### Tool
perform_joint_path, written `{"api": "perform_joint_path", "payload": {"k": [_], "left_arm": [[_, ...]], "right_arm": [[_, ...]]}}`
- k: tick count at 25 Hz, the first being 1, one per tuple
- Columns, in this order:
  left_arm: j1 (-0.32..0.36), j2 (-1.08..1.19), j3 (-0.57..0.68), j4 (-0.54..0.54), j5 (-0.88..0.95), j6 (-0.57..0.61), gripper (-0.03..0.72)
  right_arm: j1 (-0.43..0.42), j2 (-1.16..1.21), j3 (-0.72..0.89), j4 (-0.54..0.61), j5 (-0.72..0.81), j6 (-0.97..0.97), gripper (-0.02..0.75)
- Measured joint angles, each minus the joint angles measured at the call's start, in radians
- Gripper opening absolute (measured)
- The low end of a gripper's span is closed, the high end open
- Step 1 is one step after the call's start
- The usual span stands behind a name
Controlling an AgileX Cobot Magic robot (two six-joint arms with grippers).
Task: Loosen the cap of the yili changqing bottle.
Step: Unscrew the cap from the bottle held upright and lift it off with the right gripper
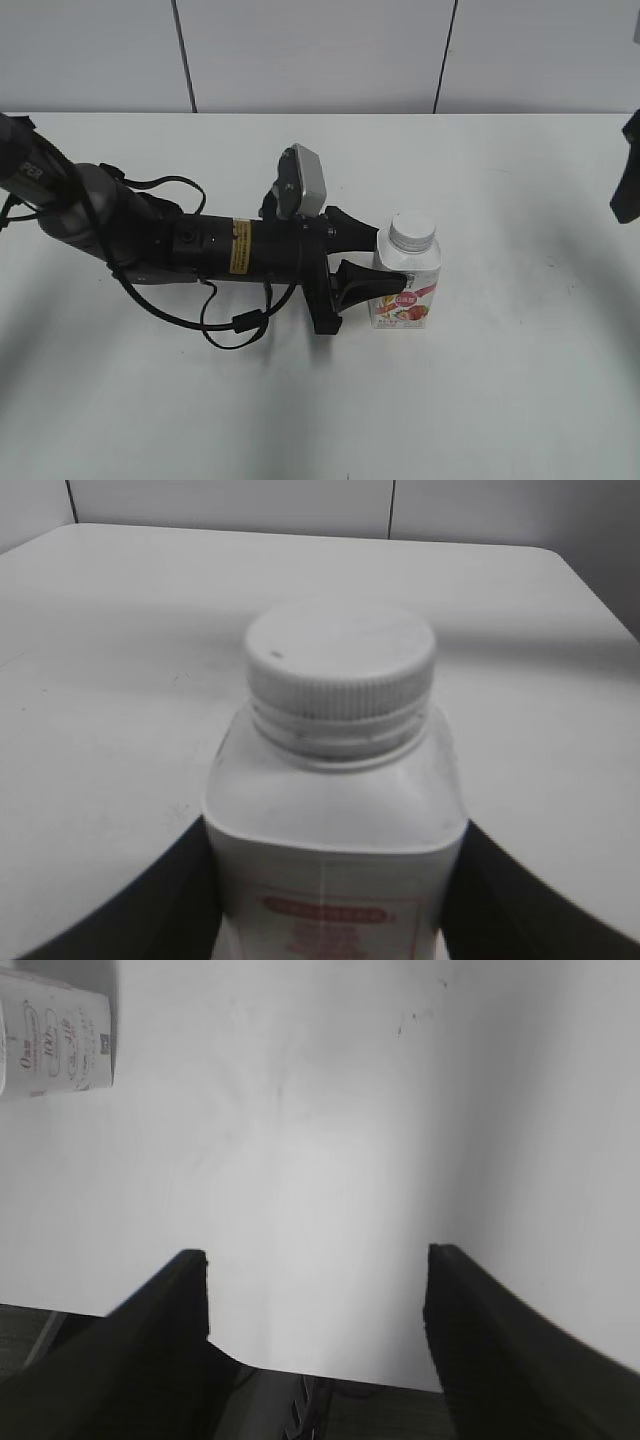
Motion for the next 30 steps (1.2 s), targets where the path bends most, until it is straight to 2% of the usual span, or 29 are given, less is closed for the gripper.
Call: {"api": "perform_joint_path", "payload": {"k": [4, 12, 18, 22, 30], "left_arm": [[0.000, 0.000, 0.000, 0.000, 0.000, 0.000, 0.394], [0.000, 0.000, 0.000, 0.000, 0.000, 0.000, 0.394], [0.000, 0.000, 0.000, 0.000, 0.001, 0.000, 0.394], [0.000, 0.000, 0.000, 0.000, 0.001, 0.000, 0.394], [0.000, 0.000, 0.000, 0.000, 0.002, 0.000, 0.394]], "right_arm": [[0.056, 0.085, -0.074, -0.006, 0.008, 0.018, 0.531], [0.252, 0.202, -0.197, -0.011, 0.012, 0.140, 0.531], [0.369, 0.301, -0.302, -0.011, 0.015, 0.192, 0.531], [0.407, 0.370, -0.364, -0.006, 0.015, 0.227, 0.531], [0.409, 0.458, -0.398, 0.009, 0.016, 0.277, 0.530]]}}
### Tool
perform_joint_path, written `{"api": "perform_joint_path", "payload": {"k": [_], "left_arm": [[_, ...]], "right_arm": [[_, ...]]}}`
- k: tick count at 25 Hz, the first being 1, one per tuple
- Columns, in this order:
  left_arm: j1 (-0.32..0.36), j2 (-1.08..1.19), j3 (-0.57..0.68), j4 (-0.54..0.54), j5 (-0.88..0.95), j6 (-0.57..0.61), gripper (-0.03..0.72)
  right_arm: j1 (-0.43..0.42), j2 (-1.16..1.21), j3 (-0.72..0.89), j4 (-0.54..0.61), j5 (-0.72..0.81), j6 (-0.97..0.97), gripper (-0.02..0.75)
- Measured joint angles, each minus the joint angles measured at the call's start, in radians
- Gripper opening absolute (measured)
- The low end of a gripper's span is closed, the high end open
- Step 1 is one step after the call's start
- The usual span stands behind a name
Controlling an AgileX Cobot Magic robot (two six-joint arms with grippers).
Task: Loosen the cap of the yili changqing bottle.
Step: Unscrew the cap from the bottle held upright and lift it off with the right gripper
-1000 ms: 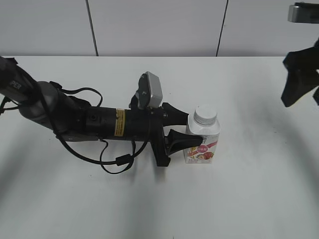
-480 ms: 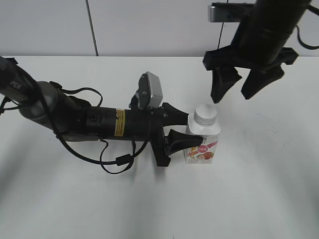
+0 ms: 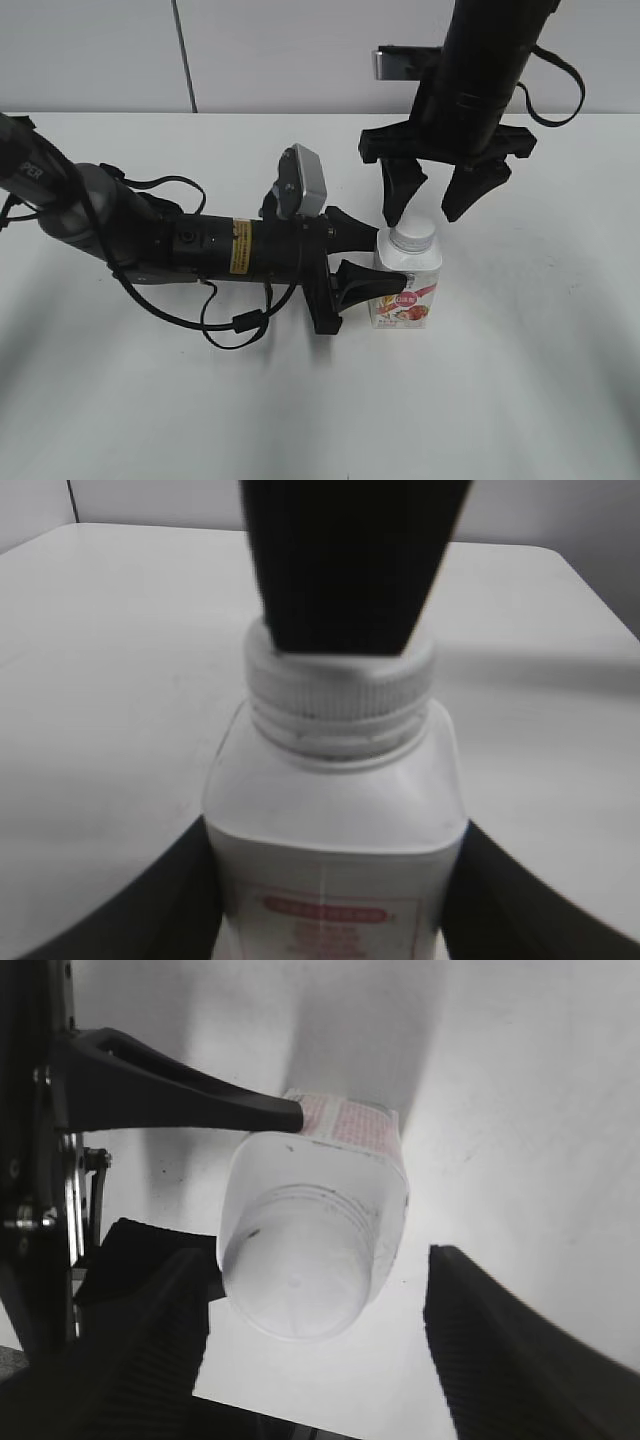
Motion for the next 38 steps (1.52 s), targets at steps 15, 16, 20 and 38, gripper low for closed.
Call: {"api": "perform_joint_path", "payload": {"k": [15, 16, 20, 38], "left_arm": [[0.000, 0.000, 0.000, 0.000, 0.004, 0.000, 0.391], [0.000, 0.000, 0.000, 0.000, 0.004, 0.000, 0.391], [0.000, 0.000, 0.000, 0.000, 0.004, 0.000, 0.391], [-0.001, 0.000, 0.000, -0.002, 0.006, 0.000, 0.391]], "right_arm": [[0.000, 0.024, 0.000, 0.007, 0.000, 0.003, 0.494], [0.000, 0.026, 0.000, 0.008, 0.000, 0.002, 0.492], [0.000, 0.039, 0.000, 0.010, 0.000, 0.000, 0.491], [0.000, 0.039, -0.005, 0.020, -0.001, -0.706, 0.393]]}}
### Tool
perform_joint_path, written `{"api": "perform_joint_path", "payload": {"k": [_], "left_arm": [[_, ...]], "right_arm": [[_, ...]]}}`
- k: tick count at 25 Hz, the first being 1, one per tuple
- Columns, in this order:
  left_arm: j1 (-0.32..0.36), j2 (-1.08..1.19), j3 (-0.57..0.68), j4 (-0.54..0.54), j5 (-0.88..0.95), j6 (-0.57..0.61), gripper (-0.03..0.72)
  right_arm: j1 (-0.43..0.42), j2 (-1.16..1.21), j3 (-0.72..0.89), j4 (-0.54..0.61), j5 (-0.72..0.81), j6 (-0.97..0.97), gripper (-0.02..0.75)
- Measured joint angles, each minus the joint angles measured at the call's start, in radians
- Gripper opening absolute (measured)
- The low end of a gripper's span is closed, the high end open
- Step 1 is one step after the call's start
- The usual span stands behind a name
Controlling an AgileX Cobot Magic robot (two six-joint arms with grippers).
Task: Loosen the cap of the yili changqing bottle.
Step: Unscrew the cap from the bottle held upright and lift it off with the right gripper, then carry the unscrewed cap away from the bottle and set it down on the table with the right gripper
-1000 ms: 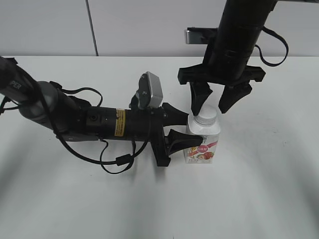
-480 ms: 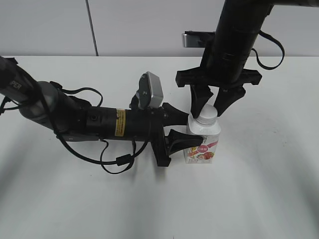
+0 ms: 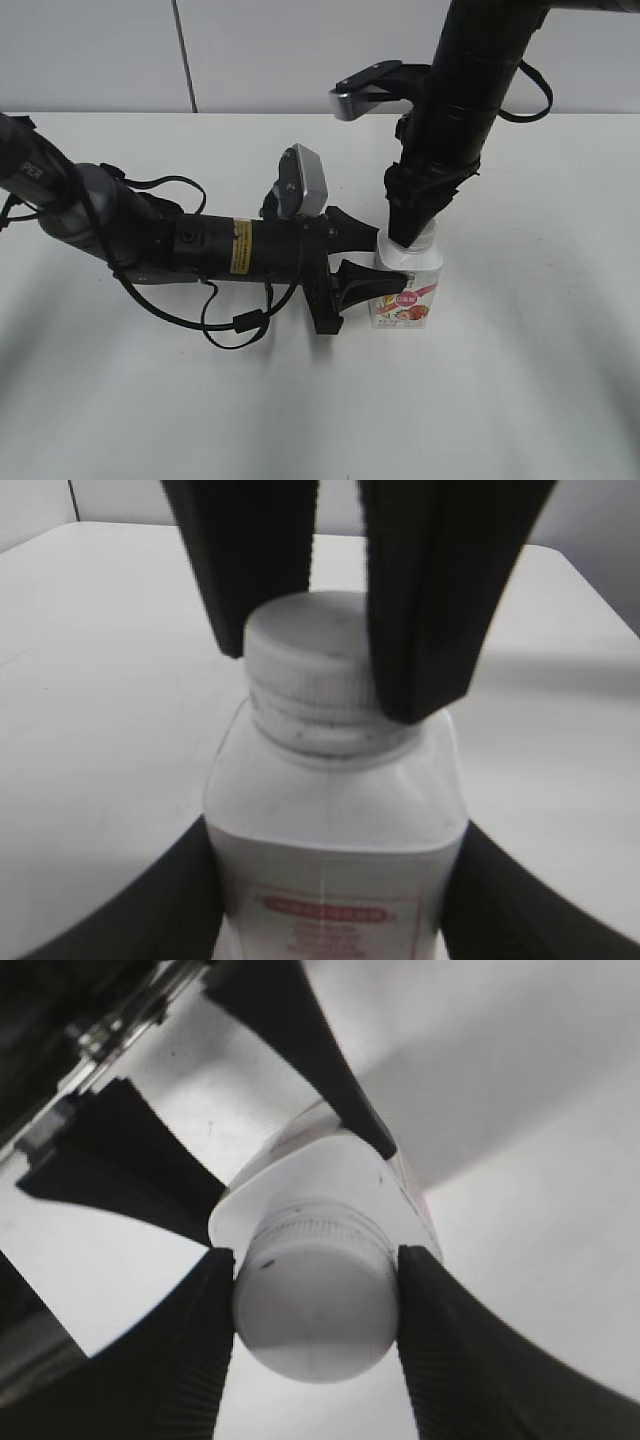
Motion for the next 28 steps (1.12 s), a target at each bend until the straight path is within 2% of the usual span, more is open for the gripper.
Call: {"api": "perform_joint_path", "payload": {"k": [3, 6, 18, 23, 28], "left_arm": [[0.000, 0.000, 0.000, 0.000, 0.000, 0.000, 0.391], [0.000, 0.000, 0.000, 0.000, 0.001, 0.000, 0.391], [-0.001, 0.000, 0.000, -0.002, 0.001, 0.000, 0.391], [-0.001, 0.000, 0.000, -0.002, 0.001, 0.000, 0.391], [-0.001, 0.000, 0.000, -0.002, 0.001, 0.000, 0.391]], "right_arm": [[0.000, 0.000, 0.000, 0.001, 0.001, -0.288, 0.391], [0.000, 0.000, -0.002, 0.000, 0.002, -0.442, 0.391], [0.000, -0.064, -0.004, 0.007, 0.004, -0.500, 0.389], [0.000, -0.098, -0.004, 0.006, 0.004, -0.343, 0.389], [0.000, -0.102, -0.005, -0.074, 0.004, 0.152, 0.389]]}}
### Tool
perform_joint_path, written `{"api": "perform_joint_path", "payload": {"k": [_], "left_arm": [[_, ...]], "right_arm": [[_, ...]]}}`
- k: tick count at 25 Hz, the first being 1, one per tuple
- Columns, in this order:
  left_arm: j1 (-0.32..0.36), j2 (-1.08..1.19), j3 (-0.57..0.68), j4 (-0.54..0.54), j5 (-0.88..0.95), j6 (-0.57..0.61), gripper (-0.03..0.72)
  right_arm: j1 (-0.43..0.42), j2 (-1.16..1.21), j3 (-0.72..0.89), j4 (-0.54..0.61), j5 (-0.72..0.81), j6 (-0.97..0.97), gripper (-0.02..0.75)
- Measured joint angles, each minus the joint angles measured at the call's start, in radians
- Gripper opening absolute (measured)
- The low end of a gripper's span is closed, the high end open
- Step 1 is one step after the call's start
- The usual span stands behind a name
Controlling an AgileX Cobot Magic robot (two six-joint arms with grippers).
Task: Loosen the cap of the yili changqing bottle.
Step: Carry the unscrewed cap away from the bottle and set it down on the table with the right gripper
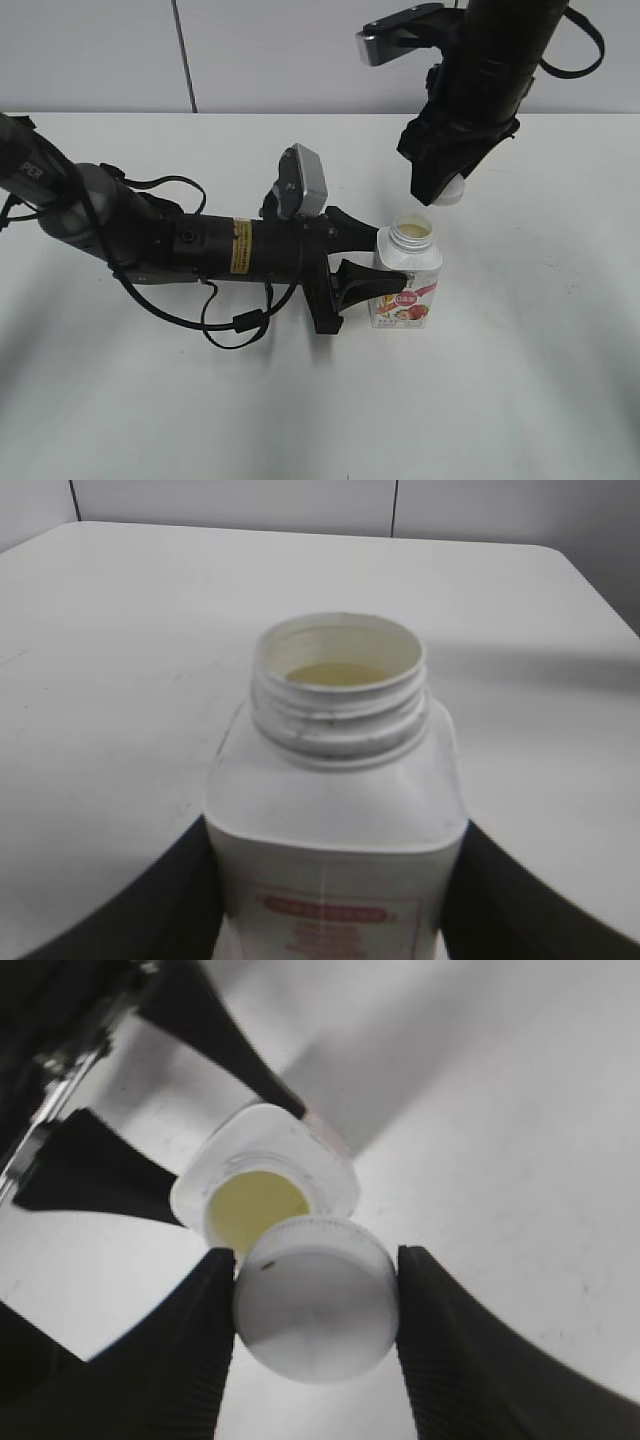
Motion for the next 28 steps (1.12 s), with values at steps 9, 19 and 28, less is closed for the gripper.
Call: {"api": "perform_joint_path", "payload": {"k": [9, 19, 28], "left_arm": [[0.000, 0.000, 0.000, 0.000, 0.002, 0.000, 0.391], [0.000, 0.000, 0.000, 0.000, 0.001, 0.000, 0.391], [0.000, 0.000, 0.000, 0.000, 0.001, 0.000, 0.391]], "right_arm": [[-0.116, -0.020, 0.019, -0.039, 0.000, 0.317, 0.389], [-0.365, -0.069, 0.312, 0.015, -0.192, 0.334, 0.388], [-0.386, -0.045, 0.478, -0.015, -0.550, 0.337, 0.388]]}}
